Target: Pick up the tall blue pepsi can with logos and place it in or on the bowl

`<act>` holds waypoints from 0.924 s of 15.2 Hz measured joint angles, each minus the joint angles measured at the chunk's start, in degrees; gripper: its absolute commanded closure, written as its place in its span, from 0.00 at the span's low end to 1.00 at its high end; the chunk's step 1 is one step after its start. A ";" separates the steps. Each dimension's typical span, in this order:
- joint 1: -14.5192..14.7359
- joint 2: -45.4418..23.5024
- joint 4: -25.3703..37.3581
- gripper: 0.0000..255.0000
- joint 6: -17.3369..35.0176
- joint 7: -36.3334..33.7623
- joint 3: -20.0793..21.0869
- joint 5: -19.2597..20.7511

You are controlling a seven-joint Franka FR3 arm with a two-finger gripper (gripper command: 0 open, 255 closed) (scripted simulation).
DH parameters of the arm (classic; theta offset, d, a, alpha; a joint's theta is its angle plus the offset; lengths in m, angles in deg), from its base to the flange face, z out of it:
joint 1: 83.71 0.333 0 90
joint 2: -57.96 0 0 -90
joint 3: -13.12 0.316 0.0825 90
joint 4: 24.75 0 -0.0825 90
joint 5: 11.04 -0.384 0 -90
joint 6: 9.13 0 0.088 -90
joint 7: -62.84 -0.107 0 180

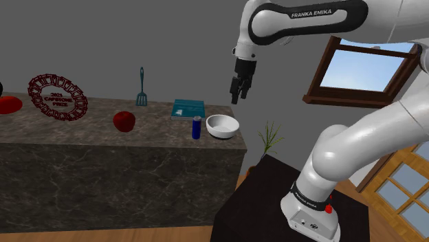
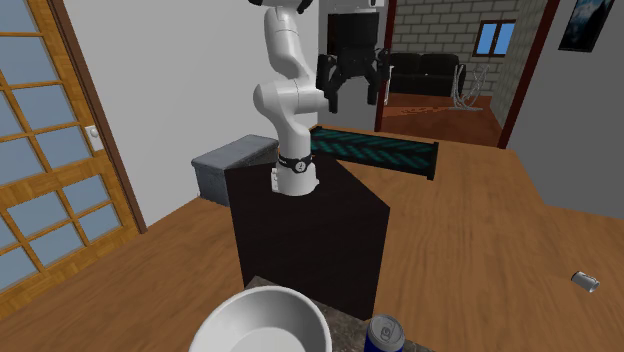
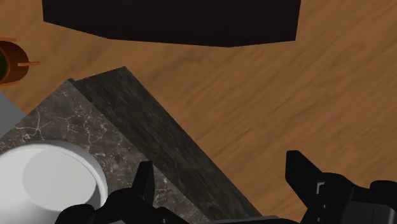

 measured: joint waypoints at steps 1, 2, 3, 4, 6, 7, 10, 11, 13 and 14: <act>-0.20 -2.10 0.69 0.00 1.47 0.14 -0.17 0.20; -0.34 -3.70 0.64 0.00 3.12 0.12 -0.23 0.30; -0.57 -5.90 1.19 0.00 4.83 0.37 -0.46 0.51; -0.72 -7.60 1.23 0.00 6.50 0.42 -0.57 0.62; -0.94 -11.96 2.75 0.00 9.47 0.38 -0.71 0.79; -0.99 -13.44 2.97 0.00 10.77 0.18 -0.67 0.83; -1.37 -19.92 5.03 0.00 15.30 0.23 -0.97 1.10; -1.58 -22.14 6.12 0.00 16.49 0.41 -1.20 1.22; -1.83 -26.17 7.83 0.00 18.90 0.42 -1.44 1.34; -1.87 -28.50 9.18 0.00 19.95 0.32 -1.48 1.36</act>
